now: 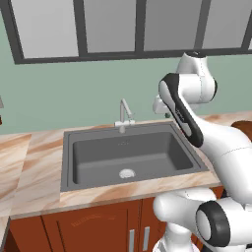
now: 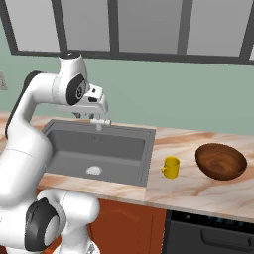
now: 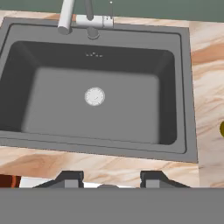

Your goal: Pick the mug and place it in the sink. Pick the bowl and place it in the open cabinet and then close the cabinet.

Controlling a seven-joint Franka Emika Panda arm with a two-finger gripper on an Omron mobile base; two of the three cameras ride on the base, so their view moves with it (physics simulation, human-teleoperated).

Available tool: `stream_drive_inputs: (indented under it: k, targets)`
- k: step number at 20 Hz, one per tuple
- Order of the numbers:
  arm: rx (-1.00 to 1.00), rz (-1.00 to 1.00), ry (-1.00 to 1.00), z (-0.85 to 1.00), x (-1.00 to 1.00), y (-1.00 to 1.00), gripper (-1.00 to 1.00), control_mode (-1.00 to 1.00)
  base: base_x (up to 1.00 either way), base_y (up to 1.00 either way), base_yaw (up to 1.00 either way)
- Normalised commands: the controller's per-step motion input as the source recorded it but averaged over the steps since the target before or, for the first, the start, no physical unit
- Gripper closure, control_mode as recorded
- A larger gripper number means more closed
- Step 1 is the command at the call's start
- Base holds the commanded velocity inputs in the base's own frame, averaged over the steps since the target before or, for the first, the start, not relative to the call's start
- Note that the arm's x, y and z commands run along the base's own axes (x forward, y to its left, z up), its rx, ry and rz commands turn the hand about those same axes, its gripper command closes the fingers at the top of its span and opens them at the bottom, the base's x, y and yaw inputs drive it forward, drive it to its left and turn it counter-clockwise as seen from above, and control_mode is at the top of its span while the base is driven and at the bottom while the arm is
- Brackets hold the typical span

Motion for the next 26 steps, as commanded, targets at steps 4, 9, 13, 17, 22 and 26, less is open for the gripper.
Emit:
stream_drive_inputs:
  k: [4, 9, 13, 17, 22, 26]
  targets:
    - [0.00, -0.04, -0.10, 0.00, -0.39, -0.04, -1.00, -1.00, 0.00, 0.00, 0.00]
    - [0.00, -0.19, -0.01, -0.11, -0.69, -0.18, -1.00, -1.00, 0.00, 0.00, 0.00]
    - [0.04, -0.27, 0.00, -0.26, -0.72, -0.29, -1.00, -1.00, 0.00, 0.00, 0.00]
    - [0.08, -0.30, 0.00, -0.19, -0.35, -0.40, -1.00, -1.00, 0.00, 0.00, 0.00]
    - [0.11, -0.26, 0.02, -0.14, -0.10, -0.58, -1.00, -1.00, 0.00, 0.00, 0.00]
    - [0.05, -0.19, 0.08, -0.23, 0.00, -0.54, -1.00, -1.00, 0.00, 0.00, 0.00]
